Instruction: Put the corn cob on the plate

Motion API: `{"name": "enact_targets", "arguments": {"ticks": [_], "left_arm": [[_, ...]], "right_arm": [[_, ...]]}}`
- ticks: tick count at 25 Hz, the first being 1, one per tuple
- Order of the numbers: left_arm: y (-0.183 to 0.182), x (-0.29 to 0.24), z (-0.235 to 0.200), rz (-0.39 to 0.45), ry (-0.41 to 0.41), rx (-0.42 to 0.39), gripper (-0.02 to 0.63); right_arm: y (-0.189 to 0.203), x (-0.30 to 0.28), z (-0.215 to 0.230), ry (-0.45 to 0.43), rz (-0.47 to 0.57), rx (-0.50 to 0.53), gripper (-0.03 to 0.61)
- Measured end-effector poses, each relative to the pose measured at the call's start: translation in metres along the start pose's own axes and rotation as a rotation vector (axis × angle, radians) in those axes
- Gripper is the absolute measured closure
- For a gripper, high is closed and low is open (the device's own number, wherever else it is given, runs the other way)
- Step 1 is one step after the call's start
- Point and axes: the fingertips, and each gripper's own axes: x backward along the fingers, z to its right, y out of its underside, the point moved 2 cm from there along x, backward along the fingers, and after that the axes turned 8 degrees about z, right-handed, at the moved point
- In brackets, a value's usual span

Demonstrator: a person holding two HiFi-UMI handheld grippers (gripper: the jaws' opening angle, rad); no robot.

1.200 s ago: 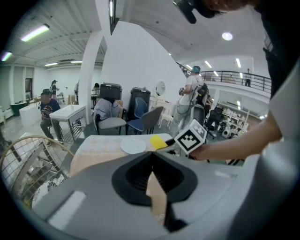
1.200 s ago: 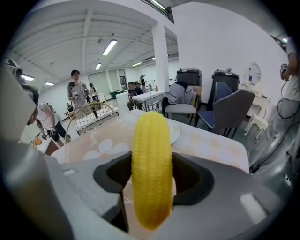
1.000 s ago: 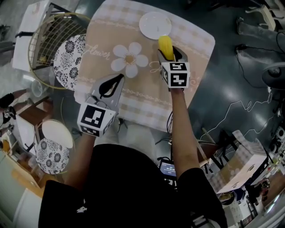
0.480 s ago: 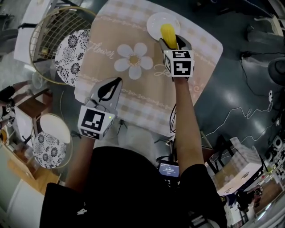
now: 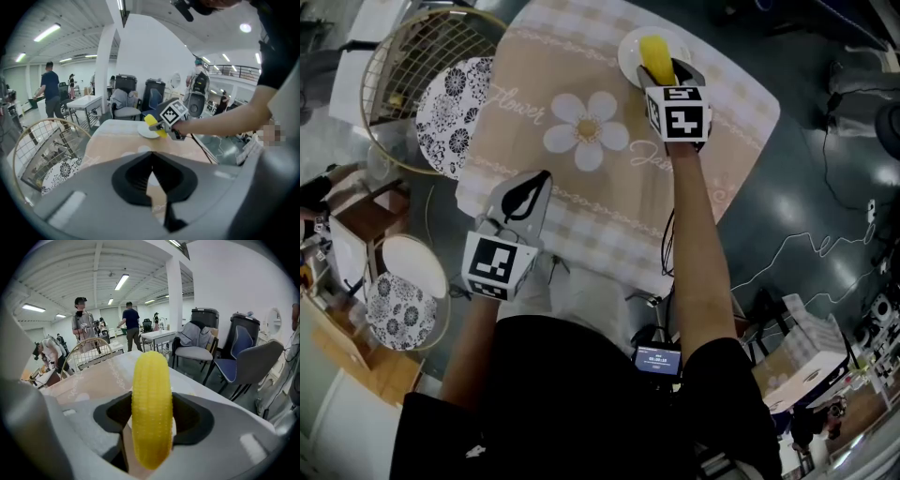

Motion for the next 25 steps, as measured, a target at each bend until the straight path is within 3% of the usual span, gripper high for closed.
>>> {"name": "enact_targets", "arguments": {"ticks": [25], "left_arm": [[0.007,0.005,-0.010,0.007,-0.028,0.011,0.609]], "right_arm": [[0.007,-0.040,0.007,0.039,-0.060,-0.011,0.327]]}}
